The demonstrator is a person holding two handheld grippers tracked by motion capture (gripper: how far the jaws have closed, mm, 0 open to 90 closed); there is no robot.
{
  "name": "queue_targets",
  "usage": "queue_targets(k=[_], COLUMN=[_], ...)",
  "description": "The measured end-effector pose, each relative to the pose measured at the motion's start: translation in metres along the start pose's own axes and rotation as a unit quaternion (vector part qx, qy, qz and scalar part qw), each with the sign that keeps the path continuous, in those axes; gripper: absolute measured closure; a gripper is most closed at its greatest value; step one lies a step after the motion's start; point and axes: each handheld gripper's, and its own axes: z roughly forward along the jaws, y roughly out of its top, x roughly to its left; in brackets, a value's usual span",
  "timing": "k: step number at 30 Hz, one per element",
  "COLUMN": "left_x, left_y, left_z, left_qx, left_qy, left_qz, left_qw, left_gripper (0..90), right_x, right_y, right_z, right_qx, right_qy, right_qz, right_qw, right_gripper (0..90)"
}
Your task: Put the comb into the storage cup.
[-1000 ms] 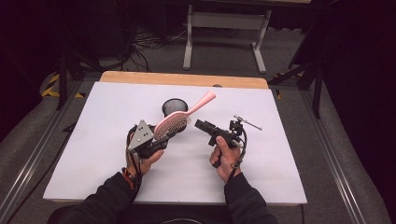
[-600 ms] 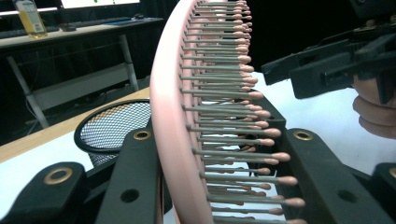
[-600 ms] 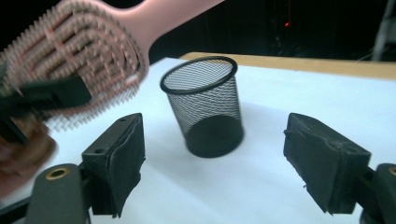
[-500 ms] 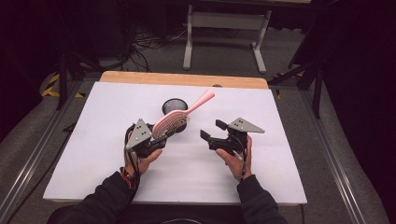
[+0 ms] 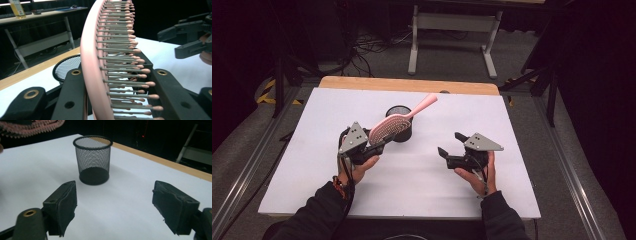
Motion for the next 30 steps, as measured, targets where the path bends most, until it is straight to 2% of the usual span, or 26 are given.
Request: queue_targets(k=[7, 11, 19, 20, 25, 30], left_x=[0.01, 0.019, 0.035, 0.037, 0.047, 0.053], left_y=[0.01, 0.02, 0.048, 0.052, 0.065, 0.069], left_z=[-0.007, -0.013, -0.027, -0.028, -0.03, -0.031], left_qx=[0.018, 0.048, 0.073, 0.077, 0.114, 0.141], left_qy=[-0.013, -0.019, -0.024, -0.025, -0.029, -0.021], left_qz=[0.018, 0.042, 0.08, 0.084, 0.11, 0.127], left_qw=[0.9996, 0.9978, 0.9938, 0.9932, 0.987, 0.9817], left_gripper=[63.7, 63.7, 63.7, 63.7, 63.7, 63.7], right_x=[-0.007, -0.01, -0.011, -0.011, -0.012, -0.013], right_y=[-0.013, -0.02, -0.027, -0.027, -0.029, -0.03], right_z=[-0.015, -0.019, -0.023, -0.024, -0.025, -0.025], right_qx=[0.018, 0.028, 0.039, 0.039, 0.042, 0.046], right_qy=[-0.005, -0.005, -0.006, -0.006, -0.005, -0.004], right_qz=[-0.007, -0.006, -0.008, -0.008, -0.007, -0.007], right_qw=[0.9998, 0.9996, 0.9992, 0.9992, 0.9991, 0.9989], right_gripper=[20.5, 20.5, 20.8, 20.8, 20.8, 20.8])
